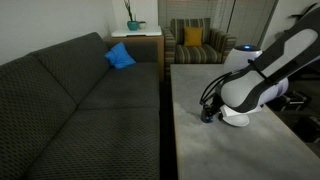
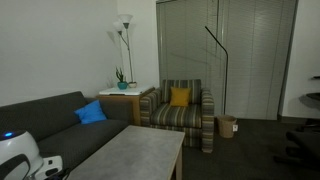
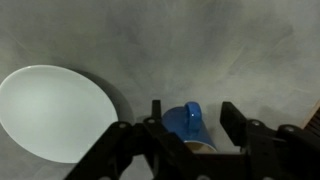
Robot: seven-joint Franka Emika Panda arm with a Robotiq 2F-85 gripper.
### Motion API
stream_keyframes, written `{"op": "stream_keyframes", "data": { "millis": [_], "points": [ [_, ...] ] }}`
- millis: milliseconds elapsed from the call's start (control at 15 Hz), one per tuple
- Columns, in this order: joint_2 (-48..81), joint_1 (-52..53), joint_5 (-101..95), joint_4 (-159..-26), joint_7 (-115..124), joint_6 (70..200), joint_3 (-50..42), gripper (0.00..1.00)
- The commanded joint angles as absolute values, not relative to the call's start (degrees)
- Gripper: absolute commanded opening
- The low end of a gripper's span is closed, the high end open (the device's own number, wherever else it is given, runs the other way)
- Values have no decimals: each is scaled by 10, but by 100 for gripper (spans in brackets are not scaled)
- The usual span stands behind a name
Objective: Put the blue mug on top of the white plate
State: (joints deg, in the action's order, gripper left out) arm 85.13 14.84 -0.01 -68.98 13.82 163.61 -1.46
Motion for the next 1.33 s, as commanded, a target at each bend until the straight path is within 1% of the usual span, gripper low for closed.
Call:
{"op": "stream_keyframes", "data": {
  "millis": [0, 200, 333, 400, 533, 1267],
  "points": [
    [851, 149, 2, -699, 129, 1656, -15, 33],
    [851, 152, 2, -699, 132, 1663, -20, 11],
    [851, 154, 1, -698, 132, 1664, -21, 0],
    [851, 154, 1, -698, 131, 1665, -21, 0],
    [851, 155, 0, -698, 131, 1664, -22, 3],
    [851, 153, 4, -712, 140, 1663, -34, 3]
  ]
}}
